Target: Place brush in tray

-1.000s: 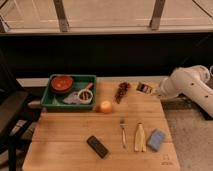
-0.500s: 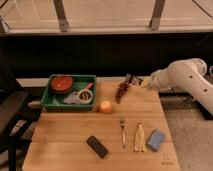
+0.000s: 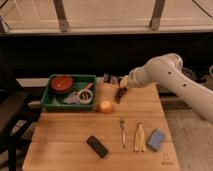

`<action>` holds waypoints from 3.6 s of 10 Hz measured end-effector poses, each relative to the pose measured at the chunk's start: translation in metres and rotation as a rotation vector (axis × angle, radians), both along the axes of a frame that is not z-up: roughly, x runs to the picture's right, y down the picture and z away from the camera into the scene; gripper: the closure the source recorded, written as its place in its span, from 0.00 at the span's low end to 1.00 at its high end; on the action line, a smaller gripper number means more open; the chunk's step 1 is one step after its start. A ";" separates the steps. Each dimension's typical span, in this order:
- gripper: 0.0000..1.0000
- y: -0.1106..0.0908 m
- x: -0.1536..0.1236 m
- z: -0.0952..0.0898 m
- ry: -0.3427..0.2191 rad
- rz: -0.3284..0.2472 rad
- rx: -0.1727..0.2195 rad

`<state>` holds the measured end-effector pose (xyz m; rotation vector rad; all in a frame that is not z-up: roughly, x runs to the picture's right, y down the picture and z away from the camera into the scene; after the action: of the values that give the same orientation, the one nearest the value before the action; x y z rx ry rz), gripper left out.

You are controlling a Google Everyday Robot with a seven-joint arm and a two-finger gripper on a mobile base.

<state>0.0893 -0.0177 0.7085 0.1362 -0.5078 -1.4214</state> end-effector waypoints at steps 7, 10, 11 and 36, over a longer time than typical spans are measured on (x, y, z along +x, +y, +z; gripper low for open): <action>1.00 0.003 -0.095 -0.021 -0.161 -0.122 -0.002; 1.00 0.003 -0.095 -0.020 -0.162 -0.122 -0.003; 1.00 0.003 -0.096 -0.020 -0.161 -0.124 -0.003; 0.38 -0.026 -0.106 0.087 -0.196 -0.148 0.066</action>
<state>-0.0166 -0.0436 0.7955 0.2985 -0.6425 -1.5789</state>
